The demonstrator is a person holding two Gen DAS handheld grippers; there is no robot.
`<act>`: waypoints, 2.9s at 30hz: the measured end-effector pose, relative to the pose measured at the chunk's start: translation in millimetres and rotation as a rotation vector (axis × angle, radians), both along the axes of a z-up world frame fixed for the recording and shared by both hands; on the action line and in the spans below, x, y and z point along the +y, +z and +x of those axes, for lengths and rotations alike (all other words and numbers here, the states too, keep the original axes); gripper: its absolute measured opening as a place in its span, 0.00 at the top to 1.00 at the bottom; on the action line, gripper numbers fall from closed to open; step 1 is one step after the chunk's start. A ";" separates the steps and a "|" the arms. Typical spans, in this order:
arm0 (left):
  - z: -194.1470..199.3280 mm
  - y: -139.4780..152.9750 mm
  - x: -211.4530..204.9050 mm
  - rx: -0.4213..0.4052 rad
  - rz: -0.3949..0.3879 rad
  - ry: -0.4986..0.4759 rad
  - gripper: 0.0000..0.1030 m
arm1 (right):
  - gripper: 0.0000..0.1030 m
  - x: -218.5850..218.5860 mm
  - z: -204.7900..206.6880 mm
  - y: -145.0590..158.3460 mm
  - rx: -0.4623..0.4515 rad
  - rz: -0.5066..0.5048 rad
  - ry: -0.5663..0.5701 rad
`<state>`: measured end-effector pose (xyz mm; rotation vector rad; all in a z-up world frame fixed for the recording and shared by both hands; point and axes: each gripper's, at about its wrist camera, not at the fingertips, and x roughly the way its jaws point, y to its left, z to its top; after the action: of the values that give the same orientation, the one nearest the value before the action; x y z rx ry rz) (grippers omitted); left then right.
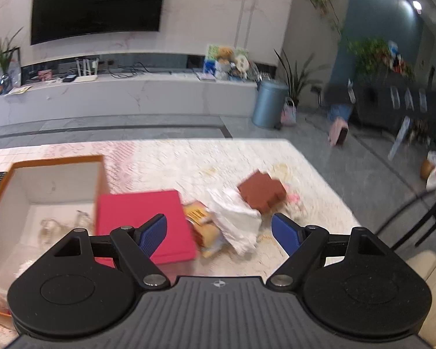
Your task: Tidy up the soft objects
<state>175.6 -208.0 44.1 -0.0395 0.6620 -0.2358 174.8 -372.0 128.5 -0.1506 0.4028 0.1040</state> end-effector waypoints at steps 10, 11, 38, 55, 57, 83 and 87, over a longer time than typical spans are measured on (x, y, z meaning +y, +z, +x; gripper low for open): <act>24.2 -82.5 -85.4 0.020 0.116 -0.036 0.07 | 0.20 -28.7 34.8 -53.8 0.052 0.050 -0.055; 27.8 -89.3 -89.9 0.018 0.109 -0.026 0.07 | 0.20 -32.5 39.1 -59.2 0.061 0.052 -0.063; 80.2 -162.7 -117.2 0.044 -0.050 0.464 0.30 | 0.20 -125.1 107.6 -197.3 0.229 0.287 -0.234; 2.5 -148.9 -111.5 0.112 0.148 0.175 0.93 | 0.20 -138.0 110.9 -227.3 0.271 0.337 -0.213; -8.4 -145.6 -106.9 0.144 0.138 0.151 0.93 | 0.20 -140.4 109.6 -223.9 0.267 0.334 -0.225; 83.6 -123.4 -80.0 0.291 -0.463 0.481 0.15 | 0.20 -178.0 95.0 -215.1 0.297 0.497 -0.268; 109.9 -140.5 -72.8 0.362 -0.486 0.612 0.15 | 0.20 -186.1 91.6 -218.5 0.305 0.492 -0.298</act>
<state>285.6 -280.7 -96.4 -0.7548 0.9059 0.2140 266.4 -558.0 -90.1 0.4148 0.6858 -0.0713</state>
